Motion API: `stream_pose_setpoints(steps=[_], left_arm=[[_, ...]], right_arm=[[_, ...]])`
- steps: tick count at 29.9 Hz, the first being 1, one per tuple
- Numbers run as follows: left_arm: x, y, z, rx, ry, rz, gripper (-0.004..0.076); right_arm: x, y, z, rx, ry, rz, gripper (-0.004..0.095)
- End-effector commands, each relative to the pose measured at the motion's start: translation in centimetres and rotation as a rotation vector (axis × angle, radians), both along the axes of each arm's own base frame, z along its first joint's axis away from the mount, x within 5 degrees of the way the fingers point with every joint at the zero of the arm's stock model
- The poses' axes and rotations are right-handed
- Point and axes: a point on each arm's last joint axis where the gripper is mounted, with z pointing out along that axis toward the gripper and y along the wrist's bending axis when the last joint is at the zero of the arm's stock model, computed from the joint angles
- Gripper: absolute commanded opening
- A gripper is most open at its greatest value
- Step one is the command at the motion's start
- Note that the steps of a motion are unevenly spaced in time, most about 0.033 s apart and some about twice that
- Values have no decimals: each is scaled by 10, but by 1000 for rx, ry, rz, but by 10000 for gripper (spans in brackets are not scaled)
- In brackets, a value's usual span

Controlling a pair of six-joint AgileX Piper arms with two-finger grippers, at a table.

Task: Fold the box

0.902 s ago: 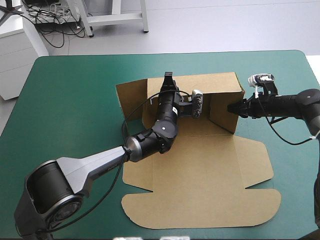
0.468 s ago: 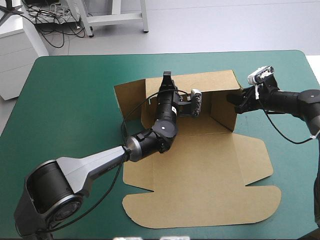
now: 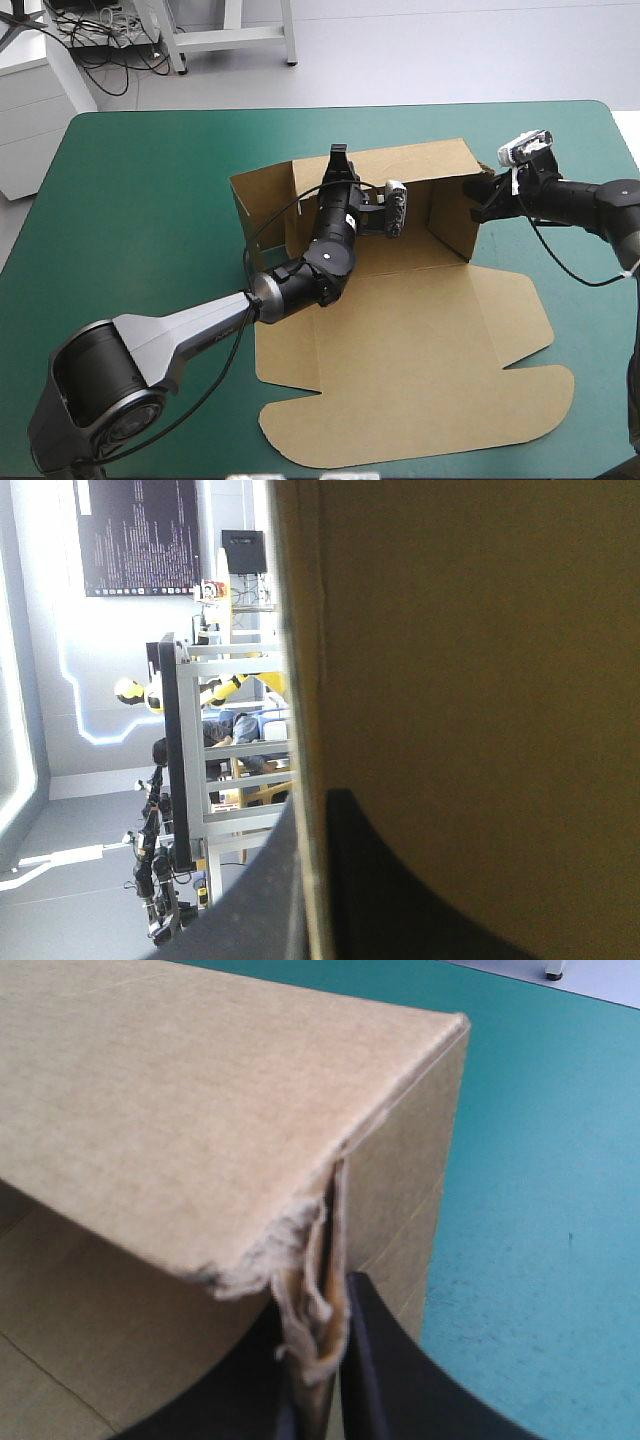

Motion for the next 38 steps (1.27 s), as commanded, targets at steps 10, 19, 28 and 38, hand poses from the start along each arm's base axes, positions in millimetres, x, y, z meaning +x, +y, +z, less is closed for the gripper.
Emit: stream_pose_setpoints(steps=[10,19,28,38], left_arm=[[-8,-3,27,-46,-57,-77,169],[-11,-7,30,-116,-66,-76,508],[-49,-28,55,-234,-180,-108,507],[-108,-33,93,-336,-247,-110,235]], right_arm=[[-6,41,13,-96,15,27,2],[-3,55,8,-164,72,-125,2],[4,45,18,-180,111,-316,2],[5,44,51,-178,157,-342,2]])
